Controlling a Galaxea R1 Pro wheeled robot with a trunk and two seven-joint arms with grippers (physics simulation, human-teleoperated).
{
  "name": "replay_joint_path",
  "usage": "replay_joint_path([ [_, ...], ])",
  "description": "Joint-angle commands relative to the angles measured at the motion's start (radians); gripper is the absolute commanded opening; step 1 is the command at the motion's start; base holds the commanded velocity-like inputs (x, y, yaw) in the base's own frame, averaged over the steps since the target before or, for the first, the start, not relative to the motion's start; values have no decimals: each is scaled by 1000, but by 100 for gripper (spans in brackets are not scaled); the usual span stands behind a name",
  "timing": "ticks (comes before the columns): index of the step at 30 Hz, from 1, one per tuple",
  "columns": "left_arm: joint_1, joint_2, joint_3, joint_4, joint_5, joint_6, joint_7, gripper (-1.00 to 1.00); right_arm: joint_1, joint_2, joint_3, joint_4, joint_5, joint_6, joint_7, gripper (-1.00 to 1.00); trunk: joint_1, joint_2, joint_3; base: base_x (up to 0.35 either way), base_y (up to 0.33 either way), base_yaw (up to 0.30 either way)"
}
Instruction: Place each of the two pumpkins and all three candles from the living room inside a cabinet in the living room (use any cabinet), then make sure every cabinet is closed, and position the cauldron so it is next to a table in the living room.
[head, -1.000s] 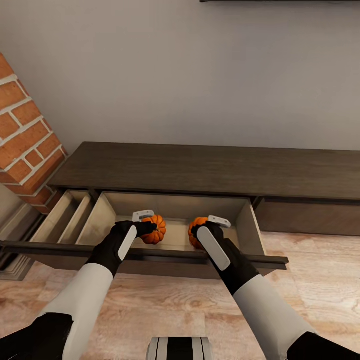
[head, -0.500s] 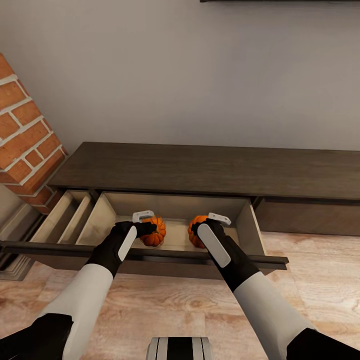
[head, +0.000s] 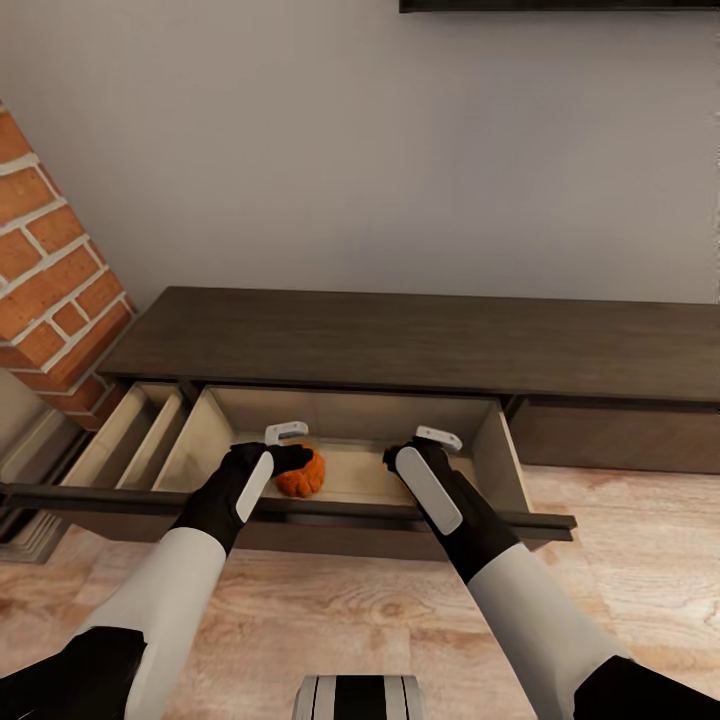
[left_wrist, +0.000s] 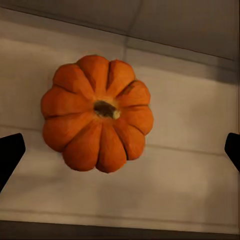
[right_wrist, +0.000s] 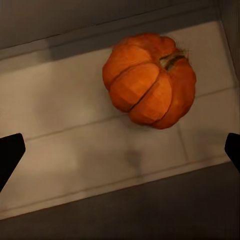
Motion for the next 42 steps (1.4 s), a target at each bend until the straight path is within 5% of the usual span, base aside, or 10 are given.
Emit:
replay_joint_path([
  [1,0,0,1,0,1,6,-1,100,0,0,-1,-1,-1,13,0,100,0,0,4,0,0,0],
  [5,0,3,6,-1,4,84,-4,100,1,-1,-8,-10,-3,45,-4,100,-2,1,19,0,0,0],
  [15,-3,4,13,-16,7,219,-5,100,1,10,-142,-87,-6,228,-5,100,-7,4,58,-30,0,0],
  [30,-6,3,15,-21,10,292,-3,100,2,10,-163,-98,-21,245,-7,100,-13,7,116,-36,0,0],
  [42,-7,5,18,-128,8,399,-3,100,2,13,-163,-146,-32,297,-11,100,-19,10,163,-1,0,0],
])
